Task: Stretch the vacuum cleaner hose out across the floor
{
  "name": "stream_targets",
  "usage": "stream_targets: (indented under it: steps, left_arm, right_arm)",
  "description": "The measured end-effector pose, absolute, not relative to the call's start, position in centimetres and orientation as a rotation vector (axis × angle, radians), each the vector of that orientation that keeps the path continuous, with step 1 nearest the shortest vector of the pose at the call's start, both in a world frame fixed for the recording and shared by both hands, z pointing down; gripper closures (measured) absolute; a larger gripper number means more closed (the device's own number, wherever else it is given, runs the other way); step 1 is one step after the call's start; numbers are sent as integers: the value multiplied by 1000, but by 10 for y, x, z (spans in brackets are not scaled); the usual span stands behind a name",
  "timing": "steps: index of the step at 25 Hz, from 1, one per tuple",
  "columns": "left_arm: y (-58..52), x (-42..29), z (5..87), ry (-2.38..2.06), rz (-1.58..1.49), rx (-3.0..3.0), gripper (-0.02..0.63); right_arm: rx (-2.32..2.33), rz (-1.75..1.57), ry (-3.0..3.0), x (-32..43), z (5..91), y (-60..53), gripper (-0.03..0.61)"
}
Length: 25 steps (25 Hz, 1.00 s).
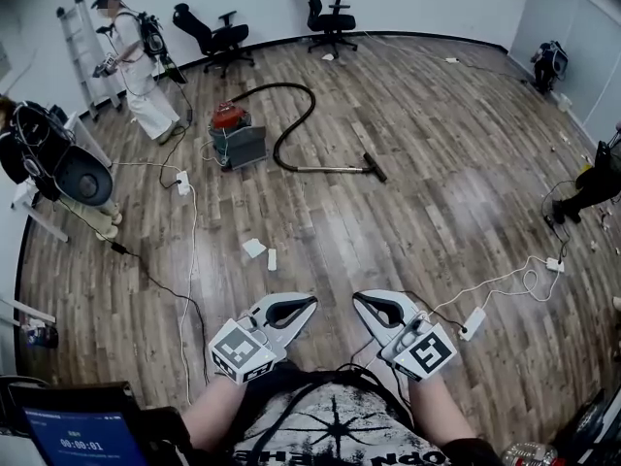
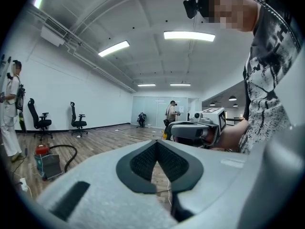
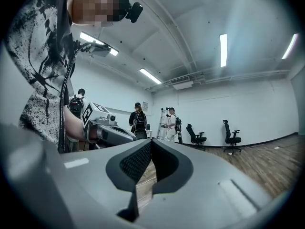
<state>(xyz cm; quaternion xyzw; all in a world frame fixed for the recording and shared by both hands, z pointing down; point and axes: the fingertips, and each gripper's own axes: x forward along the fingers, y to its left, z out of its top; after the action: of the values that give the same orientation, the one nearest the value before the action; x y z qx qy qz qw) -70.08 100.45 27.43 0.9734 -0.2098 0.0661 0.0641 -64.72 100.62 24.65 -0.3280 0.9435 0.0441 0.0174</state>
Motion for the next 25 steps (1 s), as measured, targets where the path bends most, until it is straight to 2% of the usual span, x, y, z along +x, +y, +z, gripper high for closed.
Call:
stream_targets:
  steps: [5,9,25]
  left_arm:
    - [994,-705,279,-619,194,2935,612]
    - [986,-698,279,-590,198,2935,612]
    - [843,-727,277,-360,228,2990,612]
  right_arm:
    - [-1047,48,2959,-648,256,997,574]
    - [-1049,132,2925,-645,246,987,574]
    - [-1296,42,2878,-675,257,857,574]
